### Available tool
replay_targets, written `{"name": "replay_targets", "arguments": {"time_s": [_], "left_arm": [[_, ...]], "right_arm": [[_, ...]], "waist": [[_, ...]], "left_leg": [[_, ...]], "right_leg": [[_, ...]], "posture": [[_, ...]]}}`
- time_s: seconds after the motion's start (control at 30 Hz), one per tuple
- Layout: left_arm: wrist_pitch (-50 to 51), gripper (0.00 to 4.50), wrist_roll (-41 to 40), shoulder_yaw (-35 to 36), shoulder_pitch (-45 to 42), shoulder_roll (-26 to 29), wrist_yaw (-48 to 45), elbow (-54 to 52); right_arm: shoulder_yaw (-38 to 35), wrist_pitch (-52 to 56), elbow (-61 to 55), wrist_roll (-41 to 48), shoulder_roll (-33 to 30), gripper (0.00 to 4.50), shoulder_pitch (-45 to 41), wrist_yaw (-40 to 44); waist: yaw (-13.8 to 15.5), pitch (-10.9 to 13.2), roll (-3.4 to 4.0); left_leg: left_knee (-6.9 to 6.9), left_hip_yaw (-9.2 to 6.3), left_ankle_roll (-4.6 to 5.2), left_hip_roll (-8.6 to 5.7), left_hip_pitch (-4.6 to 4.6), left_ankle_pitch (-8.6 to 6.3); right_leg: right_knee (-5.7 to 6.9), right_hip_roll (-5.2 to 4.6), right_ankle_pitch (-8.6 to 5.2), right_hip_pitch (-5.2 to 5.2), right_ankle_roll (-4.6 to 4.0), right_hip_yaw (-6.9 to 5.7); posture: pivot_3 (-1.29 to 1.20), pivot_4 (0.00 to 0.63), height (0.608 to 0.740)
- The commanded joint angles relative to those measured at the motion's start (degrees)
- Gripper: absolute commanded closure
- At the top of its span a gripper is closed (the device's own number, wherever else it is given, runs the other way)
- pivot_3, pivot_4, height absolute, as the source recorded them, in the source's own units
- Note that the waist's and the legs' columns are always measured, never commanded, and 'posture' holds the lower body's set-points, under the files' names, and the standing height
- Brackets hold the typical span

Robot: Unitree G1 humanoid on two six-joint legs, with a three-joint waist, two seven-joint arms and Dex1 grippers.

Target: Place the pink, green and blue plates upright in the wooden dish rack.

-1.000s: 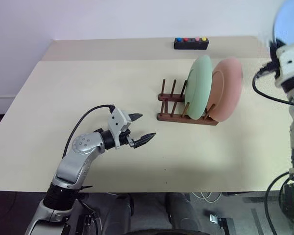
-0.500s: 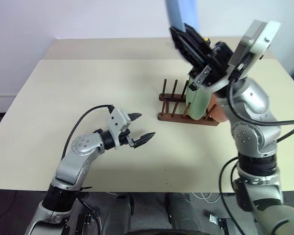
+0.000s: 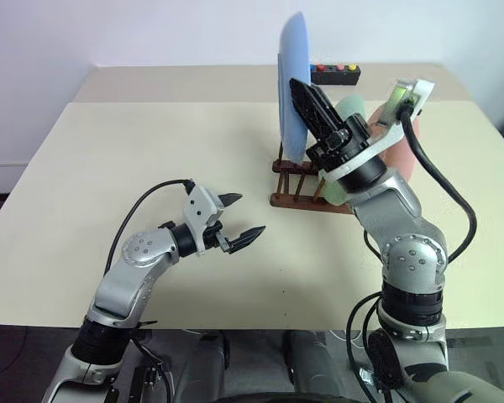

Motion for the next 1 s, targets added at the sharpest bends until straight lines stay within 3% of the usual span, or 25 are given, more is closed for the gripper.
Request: {"name": "replay_targets", "arguments": {"time_s": [0.03, 0.53, 0.63, 0.83, 1.0], "left_arm": [[-0.29, 0.00, 0.06, 1.26, -0.48, 0.56, 0.28, -1.95], [-0.36, 0.00, -0.03, 1.49, -0.01, 0.97, 0.72, -2.12], [-0.35, 0.00, -0.08, 1.55, 0.18, 1.04, 0.80, -2.19], [-0.42, 0.00, -0.11, 1.47, -0.02, 1.07, 0.87, -1.95], [-0.48, 0.00, -0.17, 1.50, -0.02, 1.11, 0.80, -1.96]], "right_arm": [[-0.56, -0.05, -1.72, 1.73, 2.09, 4.43, 0.57, -1.90], [-2.41, 2.03, -0.33, 5.14, 4.19, 4.43, 1.56, -7.81], [-2.77, 2.13, -0.24, 5.26, 4.54, 3.52, 1.73, -8.64], [-2.23, 2.22, -0.52, 3.38, 3.64, 0.67, 1.36, -8.41], [-1.95, 1.69, -0.75, 1.00, 3.07, 0.67, 0.96, -7.78]], "waist": [[-0.10, 0.00, 0.00], [-0.07, 0.00, 0.00], [-0.07, 0.00, 0.00], [-0.07, 0.00, 0.00], [-0.07, 0.00, 0.00]], "left_leg": [[-0.01, 0.00, 0.00, 0.00, 0.00, 0.00], [-0.02, 0.01, 0.00, 0.00, -0.01, 0.00], [-0.02, 0.01, 0.00, 0.00, -0.01, 0.00], [-0.02, 0.01, 0.00, 0.00, -0.01, 0.00], [-0.02, 0.01, 0.00, 0.00, -0.01, 0.00]], "right_leg": [[0.00, 0.00, 0.00, -0.01, 0.00, 0.00], [0.03, 0.00, -0.01, -0.04, -0.01, 0.00], [0.03, 0.00, -0.01, -0.04, -0.01, 0.00], [0.03, 0.00, -0.01, -0.04, -0.01, 0.00], [0.02, 0.00, -0.01, -0.04, -0.01, 0.00]], "posture": [[0.00, 0.150, 0.734], [0.00, 0.150, 0.734], [0.00, 0.150, 0.734], [0.00, 0.150, 0.734], [0.00, 0.150, 0.734]]}}
